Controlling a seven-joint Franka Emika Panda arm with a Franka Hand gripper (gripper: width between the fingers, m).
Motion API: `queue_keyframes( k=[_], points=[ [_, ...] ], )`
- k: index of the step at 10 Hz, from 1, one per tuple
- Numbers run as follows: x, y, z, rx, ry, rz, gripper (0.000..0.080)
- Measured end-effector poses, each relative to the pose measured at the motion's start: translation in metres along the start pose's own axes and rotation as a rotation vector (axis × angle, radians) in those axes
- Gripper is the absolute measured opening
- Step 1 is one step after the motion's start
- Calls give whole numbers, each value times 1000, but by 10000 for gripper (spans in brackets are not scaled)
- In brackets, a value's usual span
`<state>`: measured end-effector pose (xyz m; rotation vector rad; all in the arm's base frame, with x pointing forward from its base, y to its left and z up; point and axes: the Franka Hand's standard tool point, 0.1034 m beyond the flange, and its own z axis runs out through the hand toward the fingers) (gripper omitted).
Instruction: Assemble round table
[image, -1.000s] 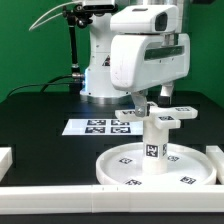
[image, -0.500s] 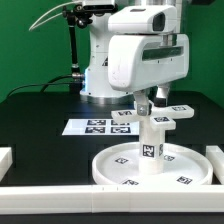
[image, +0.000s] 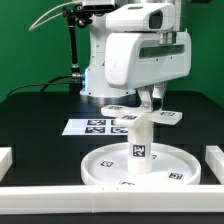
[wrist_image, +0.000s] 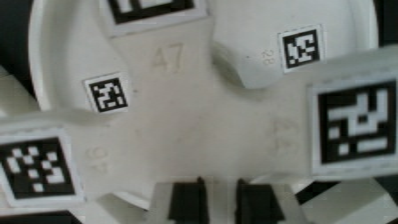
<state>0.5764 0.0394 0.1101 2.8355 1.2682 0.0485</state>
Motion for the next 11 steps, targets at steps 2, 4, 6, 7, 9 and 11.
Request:
queue_keyframes(
  k=[2, 4, 6, 7, 9, 11],
  points=[
    [0, 0, 0, 0, 0, 184, 4],
    [0, 0, 0, 0, -1, 232, 4],
    [0, 0, 0, -1, 0, 232, 1],
    [2, 2, -3, -5, 5, 237, 1],
    [-1, 11, -12, -10, 10, 316, 133],
    [-4, 15, -13, -5, 2, 362, 468]
  ],
)
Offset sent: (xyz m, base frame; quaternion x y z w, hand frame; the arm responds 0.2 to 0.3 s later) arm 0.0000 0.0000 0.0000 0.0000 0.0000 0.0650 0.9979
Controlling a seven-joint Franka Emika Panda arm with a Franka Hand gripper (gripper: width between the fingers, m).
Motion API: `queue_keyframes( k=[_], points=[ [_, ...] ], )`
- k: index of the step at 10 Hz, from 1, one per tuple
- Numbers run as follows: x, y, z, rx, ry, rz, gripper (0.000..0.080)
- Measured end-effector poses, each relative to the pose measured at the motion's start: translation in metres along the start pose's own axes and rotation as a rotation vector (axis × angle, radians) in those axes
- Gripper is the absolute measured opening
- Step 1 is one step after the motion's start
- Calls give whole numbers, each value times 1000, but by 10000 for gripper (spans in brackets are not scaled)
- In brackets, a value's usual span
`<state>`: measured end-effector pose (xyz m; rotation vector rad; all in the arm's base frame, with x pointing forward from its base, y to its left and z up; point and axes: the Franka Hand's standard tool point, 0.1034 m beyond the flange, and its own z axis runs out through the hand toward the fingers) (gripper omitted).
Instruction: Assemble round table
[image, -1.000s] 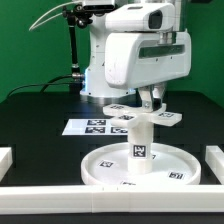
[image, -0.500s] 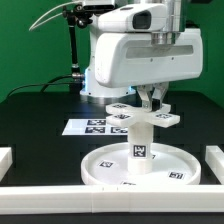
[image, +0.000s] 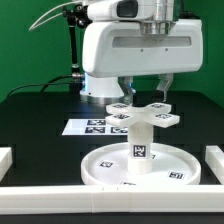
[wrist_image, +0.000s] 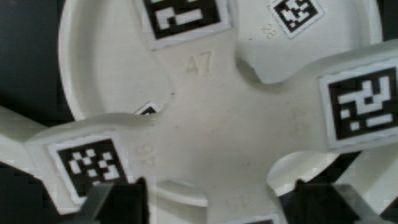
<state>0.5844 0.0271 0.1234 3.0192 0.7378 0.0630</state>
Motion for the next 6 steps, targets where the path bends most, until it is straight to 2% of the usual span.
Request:
queue_keyframes(
  k=[1, 2, 3, 5, 6],
  points=[
    [0, 0, 0, 0, -1, 0, 468],
    [0, 0, 0, 1, 0, 10, 605],
    [0, 1, 0, 0, -1, 34, 637],
    [-7, 14, -1, -1, -2, 139, 647],
    [-11, 16, 1, 14, -12, 299, 647]
  ],
)
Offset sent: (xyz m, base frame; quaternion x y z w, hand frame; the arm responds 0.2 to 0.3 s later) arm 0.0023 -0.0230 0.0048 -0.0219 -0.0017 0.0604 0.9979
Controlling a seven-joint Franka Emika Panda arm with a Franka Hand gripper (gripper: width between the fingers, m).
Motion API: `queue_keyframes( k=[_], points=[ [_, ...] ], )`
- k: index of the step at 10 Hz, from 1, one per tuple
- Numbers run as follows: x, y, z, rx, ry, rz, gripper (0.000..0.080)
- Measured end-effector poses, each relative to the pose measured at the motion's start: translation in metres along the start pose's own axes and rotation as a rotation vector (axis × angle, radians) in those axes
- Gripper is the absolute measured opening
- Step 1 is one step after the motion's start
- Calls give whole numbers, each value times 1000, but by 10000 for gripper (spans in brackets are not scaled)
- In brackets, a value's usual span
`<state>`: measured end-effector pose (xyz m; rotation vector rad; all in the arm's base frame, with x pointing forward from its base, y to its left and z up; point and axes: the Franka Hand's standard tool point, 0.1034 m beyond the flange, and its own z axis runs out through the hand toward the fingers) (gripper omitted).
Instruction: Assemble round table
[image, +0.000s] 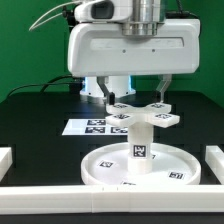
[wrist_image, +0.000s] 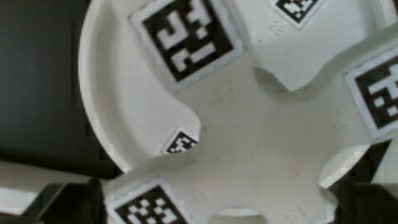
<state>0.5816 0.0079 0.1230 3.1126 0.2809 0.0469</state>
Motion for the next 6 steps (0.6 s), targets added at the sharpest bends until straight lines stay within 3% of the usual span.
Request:
queue_keyframes(
  k=[4, 6],
  points=[
    [0, 0, 1, 0, -2, 331, 649],
    [0, -2, 2, 0, 2, 300, 649]
  ],
)
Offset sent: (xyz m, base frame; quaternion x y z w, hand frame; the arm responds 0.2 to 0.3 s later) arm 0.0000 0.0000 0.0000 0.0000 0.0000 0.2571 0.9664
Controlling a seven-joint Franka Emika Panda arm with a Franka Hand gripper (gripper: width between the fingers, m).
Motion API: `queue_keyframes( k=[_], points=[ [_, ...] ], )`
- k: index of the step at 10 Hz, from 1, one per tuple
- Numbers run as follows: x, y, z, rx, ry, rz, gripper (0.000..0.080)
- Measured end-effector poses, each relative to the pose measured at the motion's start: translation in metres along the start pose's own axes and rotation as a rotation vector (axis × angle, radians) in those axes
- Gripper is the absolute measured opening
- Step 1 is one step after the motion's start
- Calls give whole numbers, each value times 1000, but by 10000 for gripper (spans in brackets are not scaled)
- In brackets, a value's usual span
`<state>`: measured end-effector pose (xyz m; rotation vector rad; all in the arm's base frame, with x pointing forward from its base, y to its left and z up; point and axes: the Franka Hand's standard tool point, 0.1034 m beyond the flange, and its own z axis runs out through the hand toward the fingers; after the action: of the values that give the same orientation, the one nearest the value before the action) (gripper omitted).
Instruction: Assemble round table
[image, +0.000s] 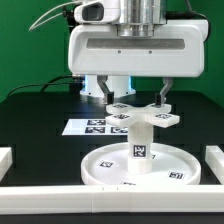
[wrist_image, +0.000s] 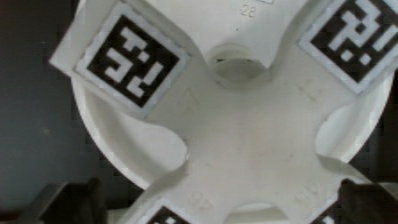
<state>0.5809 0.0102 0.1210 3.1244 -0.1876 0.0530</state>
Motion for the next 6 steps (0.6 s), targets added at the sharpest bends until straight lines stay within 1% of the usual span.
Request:
queue_keyframes(
  k=[1, 3, 6],
  points=[
    [0, -1, 2, -3, 14, -13, 649],
    [-1, -11, 5, -16, 42, -112, 649],
    [-1, -11, 6, -15, 41, -119, 649]
  ],
)
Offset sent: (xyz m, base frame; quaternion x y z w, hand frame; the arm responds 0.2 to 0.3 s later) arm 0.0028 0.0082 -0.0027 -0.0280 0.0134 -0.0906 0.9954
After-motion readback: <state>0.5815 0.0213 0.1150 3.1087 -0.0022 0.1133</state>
